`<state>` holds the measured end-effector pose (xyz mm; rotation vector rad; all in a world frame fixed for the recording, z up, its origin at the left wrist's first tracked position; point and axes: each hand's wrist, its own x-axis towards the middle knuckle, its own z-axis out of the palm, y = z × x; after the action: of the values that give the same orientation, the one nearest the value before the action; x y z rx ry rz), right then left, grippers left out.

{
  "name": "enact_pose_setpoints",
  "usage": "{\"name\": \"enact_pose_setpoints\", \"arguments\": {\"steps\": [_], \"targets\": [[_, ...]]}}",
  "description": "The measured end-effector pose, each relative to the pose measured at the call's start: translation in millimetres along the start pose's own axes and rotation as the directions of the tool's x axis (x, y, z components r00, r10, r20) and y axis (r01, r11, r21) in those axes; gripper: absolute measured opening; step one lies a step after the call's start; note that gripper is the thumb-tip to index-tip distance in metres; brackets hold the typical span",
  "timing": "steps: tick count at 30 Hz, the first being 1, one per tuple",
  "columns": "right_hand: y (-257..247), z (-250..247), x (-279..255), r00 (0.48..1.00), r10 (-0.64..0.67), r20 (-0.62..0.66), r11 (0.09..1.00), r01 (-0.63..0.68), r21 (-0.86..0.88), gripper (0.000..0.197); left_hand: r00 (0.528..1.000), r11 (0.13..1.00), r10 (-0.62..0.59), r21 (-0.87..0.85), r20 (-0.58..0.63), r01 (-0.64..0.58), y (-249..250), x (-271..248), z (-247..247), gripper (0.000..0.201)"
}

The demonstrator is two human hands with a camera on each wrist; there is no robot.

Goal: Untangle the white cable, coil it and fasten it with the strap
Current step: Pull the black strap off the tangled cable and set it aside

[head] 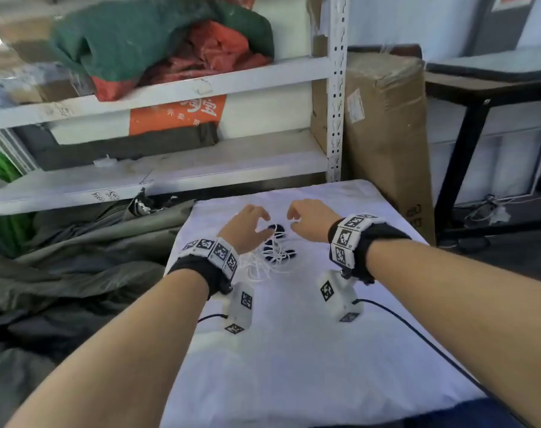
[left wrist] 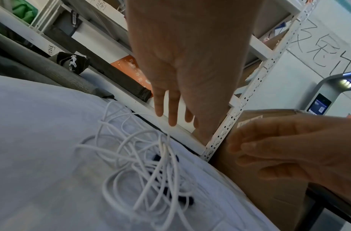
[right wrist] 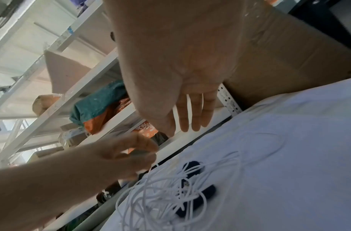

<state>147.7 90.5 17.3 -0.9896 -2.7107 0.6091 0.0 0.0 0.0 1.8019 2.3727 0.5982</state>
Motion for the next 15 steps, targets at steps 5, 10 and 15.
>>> {"name": "enact_pose_setpoints", "arguments": {"steps": [5, 10, 15], "targets": [[20.9, -6.0, -25.5, 0.998, 0.067, 0.021, 0.997, -0.068, 0.045, 0.028, 0.949, 0.975, -0.111, 0.216, 0.296, 0.046, -3.1, -14.3, 17.2, 0.053], [31.3, -11.5, -39.1, 0.996, 0.093, 0.016, 0.994, -0.094, 0.053, 0.029, 0.946, 0.939, -0.079, 0.342, 0.314, -0.035, -7.7, -18.3, 9.8, 0.029], [29.5, -14.1, -46.9, 0.995, 0.098, 0.012, 0.988, -0.099, 0.119, 0.037, 1.0, 0.987, 0.005, 0.163, 0.029, -0.01, -14.1, -22.5, -16.1, 0.023]]}}
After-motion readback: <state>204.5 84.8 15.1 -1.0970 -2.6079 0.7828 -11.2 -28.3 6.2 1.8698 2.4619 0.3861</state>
